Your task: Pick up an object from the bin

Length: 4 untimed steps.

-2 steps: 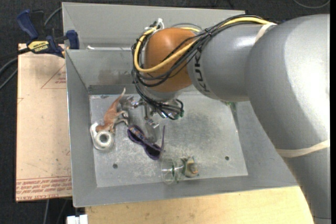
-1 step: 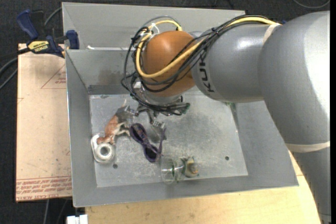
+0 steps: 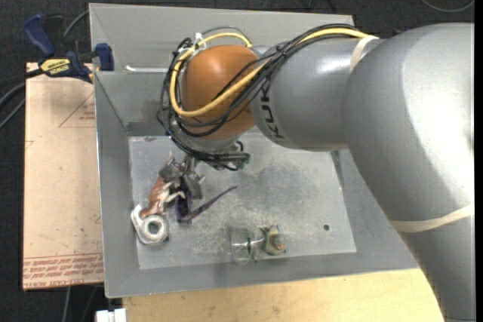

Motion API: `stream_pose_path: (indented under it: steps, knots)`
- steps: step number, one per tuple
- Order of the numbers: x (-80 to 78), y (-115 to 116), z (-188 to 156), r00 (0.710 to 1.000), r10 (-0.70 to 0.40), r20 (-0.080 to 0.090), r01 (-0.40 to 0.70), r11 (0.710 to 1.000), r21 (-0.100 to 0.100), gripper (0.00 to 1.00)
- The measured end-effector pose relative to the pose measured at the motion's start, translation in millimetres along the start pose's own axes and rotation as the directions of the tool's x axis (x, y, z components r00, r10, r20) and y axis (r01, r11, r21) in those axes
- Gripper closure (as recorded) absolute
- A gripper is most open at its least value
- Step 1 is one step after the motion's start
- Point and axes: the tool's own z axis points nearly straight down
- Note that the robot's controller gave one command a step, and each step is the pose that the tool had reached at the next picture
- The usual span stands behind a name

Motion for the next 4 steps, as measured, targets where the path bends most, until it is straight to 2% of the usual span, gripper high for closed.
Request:
stream_pose_path:
  steps: [1, 2, 3, 4]
  knots:
    - [0.1, 0.0, 0.1, 1.000, 0.001, 0.000, -0.001, 1.000, 0.000, 1.00]
    - [-8.7, -2.6, -104.7, 1.000, 0.005, 0.001, -0.005, 1.000, -0.001, 1.00]
    - [-9.8, -4.4, -122.5, 1.000, 0.001, 0.008, -0.001, 1.000, 0.004, 1.00]
    - [-65.4, -9.1, -13.5, 1.000, 0.023, 0.005, -0.023, 1.000, -0.002, 1.00]
